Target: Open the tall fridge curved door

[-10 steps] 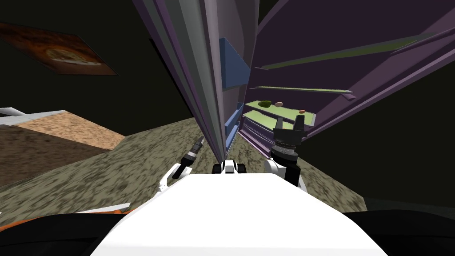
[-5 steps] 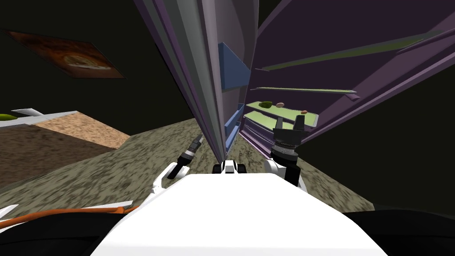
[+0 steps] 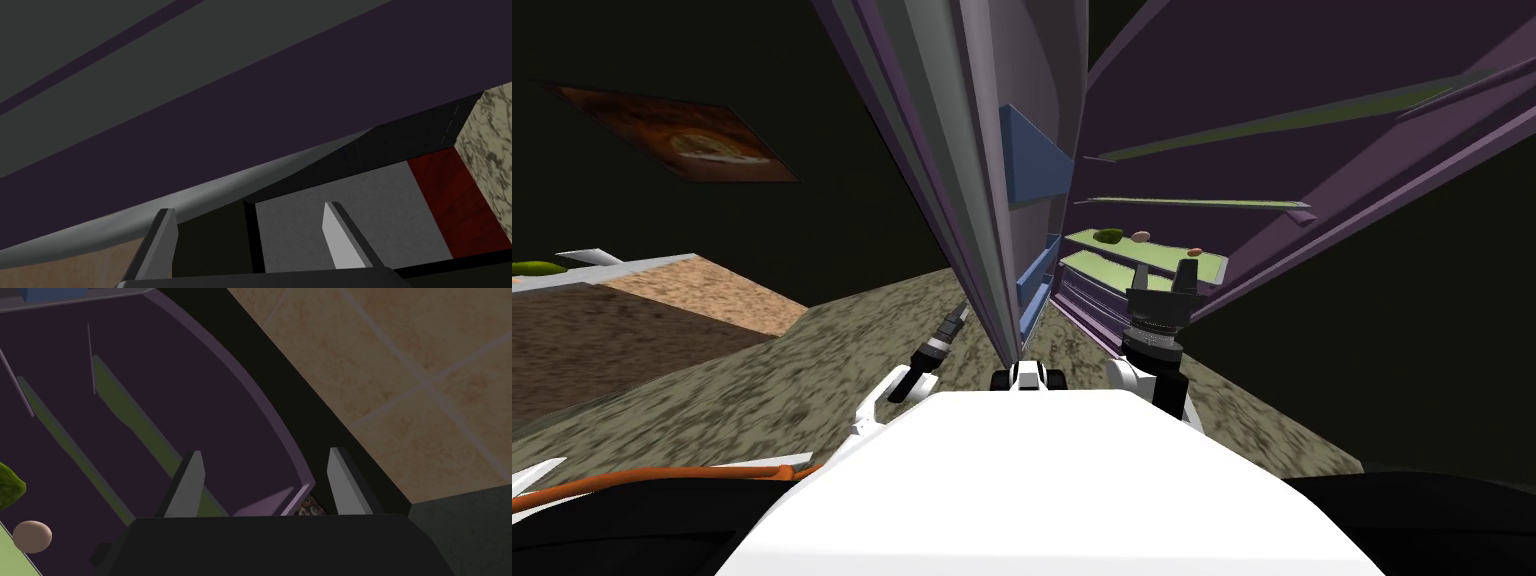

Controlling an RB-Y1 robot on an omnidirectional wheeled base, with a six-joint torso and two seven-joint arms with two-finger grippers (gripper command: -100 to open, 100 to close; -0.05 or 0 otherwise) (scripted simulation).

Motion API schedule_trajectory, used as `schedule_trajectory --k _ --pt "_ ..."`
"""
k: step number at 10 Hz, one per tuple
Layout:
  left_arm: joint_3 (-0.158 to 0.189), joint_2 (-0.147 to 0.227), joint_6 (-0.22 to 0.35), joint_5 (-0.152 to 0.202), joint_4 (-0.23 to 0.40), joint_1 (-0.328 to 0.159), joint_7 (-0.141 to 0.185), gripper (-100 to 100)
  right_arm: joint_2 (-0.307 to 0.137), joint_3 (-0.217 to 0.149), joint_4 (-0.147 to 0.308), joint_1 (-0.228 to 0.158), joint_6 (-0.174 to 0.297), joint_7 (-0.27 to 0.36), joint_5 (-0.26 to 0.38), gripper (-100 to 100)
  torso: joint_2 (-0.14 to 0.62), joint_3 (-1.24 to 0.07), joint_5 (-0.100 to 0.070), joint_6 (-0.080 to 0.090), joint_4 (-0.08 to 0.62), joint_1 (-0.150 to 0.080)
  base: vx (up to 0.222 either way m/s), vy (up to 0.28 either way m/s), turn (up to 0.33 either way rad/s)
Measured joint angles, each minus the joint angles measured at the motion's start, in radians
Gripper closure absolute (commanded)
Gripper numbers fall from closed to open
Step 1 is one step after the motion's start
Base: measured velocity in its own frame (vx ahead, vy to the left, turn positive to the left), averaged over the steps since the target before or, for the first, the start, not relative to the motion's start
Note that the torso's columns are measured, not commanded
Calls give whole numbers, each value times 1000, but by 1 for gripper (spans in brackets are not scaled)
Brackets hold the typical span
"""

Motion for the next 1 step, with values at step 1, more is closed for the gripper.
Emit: schedule_trajectory --k 1 --pt "0 0 0 0 0 0 0 0 0 0 0 0 0 0 0 0 -1 0 0 0 0 0 0 0 0"
